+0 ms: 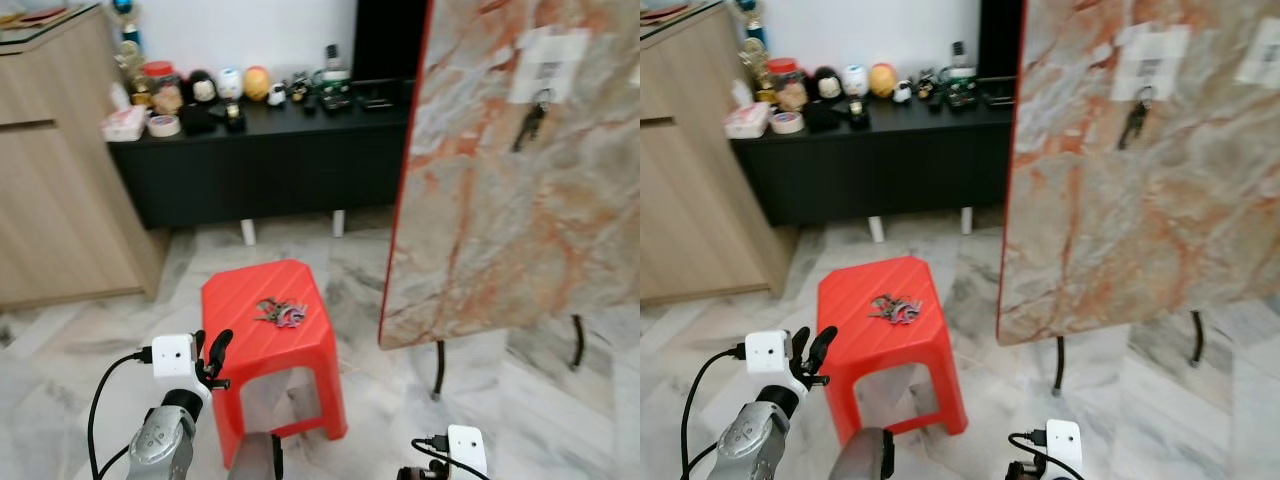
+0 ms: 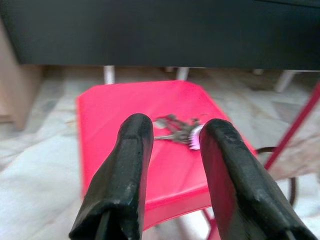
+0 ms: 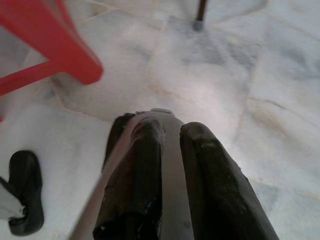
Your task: Hang keys on a hook
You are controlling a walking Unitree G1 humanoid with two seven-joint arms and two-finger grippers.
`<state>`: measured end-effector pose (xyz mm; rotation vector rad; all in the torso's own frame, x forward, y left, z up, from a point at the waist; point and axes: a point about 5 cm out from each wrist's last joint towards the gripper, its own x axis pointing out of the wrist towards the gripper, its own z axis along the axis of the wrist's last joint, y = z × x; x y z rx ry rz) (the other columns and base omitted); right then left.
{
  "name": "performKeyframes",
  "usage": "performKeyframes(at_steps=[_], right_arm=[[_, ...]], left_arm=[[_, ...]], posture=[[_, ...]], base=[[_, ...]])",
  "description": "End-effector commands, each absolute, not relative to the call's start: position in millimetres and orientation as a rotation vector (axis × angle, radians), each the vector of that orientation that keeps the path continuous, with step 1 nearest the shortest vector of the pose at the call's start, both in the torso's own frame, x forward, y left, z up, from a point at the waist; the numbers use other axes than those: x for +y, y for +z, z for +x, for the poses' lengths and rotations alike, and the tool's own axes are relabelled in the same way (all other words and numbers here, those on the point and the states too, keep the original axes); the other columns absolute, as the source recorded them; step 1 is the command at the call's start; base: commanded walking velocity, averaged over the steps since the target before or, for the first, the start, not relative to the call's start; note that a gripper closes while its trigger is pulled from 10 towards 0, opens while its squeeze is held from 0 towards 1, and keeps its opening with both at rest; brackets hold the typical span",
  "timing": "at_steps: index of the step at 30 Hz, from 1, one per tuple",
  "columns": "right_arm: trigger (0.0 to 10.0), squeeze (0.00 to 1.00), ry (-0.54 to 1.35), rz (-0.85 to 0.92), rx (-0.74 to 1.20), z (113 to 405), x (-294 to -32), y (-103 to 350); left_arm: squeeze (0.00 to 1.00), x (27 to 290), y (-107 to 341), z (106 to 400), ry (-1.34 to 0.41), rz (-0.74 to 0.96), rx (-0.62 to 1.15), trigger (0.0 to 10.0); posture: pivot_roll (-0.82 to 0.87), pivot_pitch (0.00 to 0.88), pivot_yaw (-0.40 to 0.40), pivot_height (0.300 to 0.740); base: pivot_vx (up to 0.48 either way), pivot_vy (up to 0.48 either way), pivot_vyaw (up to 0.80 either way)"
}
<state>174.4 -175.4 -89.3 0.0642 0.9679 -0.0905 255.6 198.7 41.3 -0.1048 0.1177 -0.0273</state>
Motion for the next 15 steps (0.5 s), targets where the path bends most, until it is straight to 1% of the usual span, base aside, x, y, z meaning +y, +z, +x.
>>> performKeyframes(at_steps=[1, 15], right_arm=[[10.0, 0.00, -0.097, 0.061, 1.023, 162.9, -177.1, -94.8], [10.0, 0.00, -0.098, 0.054, 1.022, 163.5, -178.4, -94.4]], left_arm=[[0.00, 195.0, 47.9, 259.4, -0.038, -0.115, 0.087, 10.0], [0.00, 180.4, 39.6, 263.4, -0.108, -0.112, 0.138, 10.0]], posture=[[0.04, 0.009, -0.025, 0.615], [0.04, 0.014, -0.030, 0.615]], base=[[0.000, 0.000, 0.00], [0.000, 0.000, 0.00]])
